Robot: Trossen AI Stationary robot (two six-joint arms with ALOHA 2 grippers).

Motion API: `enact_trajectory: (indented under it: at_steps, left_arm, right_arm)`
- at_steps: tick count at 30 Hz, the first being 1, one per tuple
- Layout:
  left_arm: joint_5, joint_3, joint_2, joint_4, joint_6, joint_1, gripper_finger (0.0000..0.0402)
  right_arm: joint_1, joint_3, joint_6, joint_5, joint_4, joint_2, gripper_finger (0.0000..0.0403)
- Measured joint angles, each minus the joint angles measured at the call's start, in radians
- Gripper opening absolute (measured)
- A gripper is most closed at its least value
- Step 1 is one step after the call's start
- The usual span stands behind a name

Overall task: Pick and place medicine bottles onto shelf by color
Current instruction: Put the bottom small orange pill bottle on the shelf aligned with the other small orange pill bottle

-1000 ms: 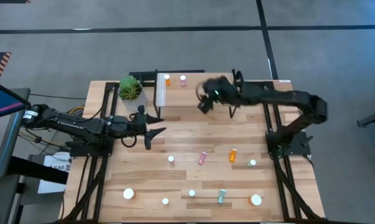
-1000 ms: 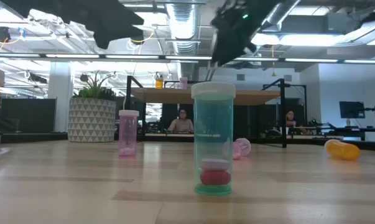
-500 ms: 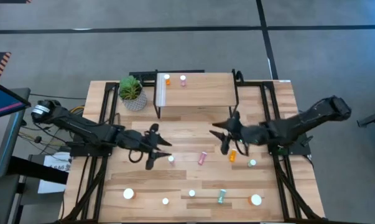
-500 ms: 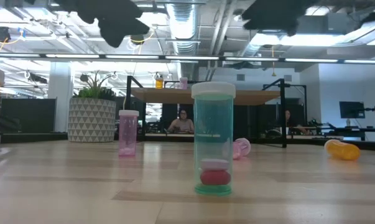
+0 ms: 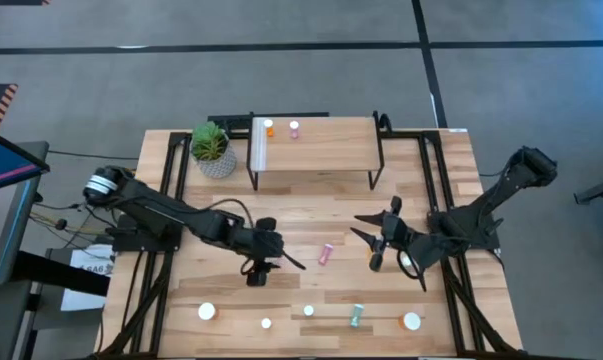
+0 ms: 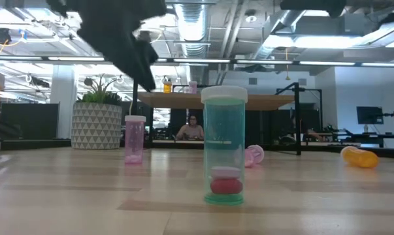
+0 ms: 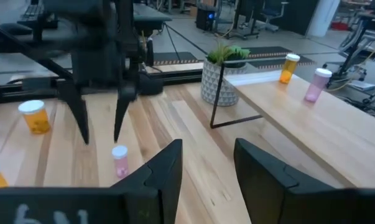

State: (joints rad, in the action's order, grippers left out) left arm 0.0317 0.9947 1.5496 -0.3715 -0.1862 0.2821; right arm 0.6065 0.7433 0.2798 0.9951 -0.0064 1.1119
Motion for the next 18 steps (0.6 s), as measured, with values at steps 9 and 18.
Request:
enact_trajectory:
  at_steps: [9, 18]
  left_arm:
    - [0.030, 0.034, 0.051, -0.089, -0.011, -0.004, 0.0193]
    - [0.029, 0.127, 0.011, -0.165, 0.019, 0.093, 0.0197]
  right_arm:
    - [0.016, -0.069, 0.009, 0.000, -0.001, -0.083, 0.0154]
    - [0.014, -0.226, 0.004, -0.001, 0.131, -0.244, 0.0143]
